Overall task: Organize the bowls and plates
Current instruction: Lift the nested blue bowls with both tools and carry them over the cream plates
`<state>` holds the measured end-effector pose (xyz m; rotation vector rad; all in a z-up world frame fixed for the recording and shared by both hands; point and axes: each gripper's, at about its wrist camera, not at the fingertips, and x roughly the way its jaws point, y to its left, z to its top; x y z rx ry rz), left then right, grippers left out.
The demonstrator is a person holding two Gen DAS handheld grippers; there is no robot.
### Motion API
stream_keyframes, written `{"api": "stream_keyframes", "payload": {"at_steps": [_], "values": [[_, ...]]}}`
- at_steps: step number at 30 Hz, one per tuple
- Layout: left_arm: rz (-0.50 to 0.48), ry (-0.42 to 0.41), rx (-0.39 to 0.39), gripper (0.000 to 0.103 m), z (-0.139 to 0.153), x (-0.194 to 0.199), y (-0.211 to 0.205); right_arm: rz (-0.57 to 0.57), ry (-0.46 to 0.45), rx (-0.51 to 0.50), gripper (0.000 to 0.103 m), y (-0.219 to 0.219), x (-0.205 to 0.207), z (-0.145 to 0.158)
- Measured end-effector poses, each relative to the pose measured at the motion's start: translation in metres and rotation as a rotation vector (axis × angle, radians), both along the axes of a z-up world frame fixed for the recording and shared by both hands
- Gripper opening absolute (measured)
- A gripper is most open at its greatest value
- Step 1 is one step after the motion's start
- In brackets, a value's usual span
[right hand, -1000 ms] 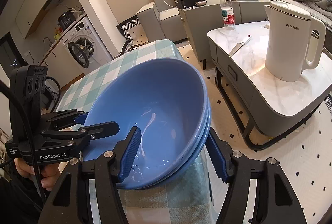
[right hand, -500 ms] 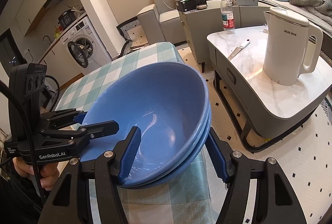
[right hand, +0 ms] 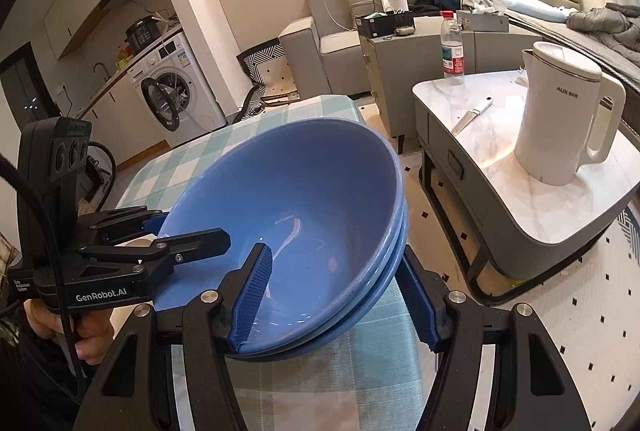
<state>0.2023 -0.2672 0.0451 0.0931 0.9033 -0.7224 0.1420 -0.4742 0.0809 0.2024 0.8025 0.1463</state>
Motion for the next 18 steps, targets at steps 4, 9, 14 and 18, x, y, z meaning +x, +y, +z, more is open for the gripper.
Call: {"api": "stream_keyframes", "payload": {"at_steps": [4, 9, 14, 18], "values": [[0.016, -0.019, -0.006, 0.045, 0.007, -0.004, 0.010, 0.019, -0.018, -0.006, 0.066, 0.010, -0.003, 0.006], [0.038, -0.037, -0.012, 0.045, 0.015, -0.010, 0.022, 0.040, -0.037, -0.009, 0.065, 0.023, -0.008, 0.014], [0.063, -0.053, -0.016, 0.045, 0.021, -0.017, 0.036, 0.063, -0.049, -0.010, 0.065, 0.036, -0.012, 0.020], [0.083, -0.068, -0.018, 0.045, 0.026, -0.022, 0.046, 0.083, -0.056, -0.014, 0.066, 0.047, -0.015, 0.024]]}}
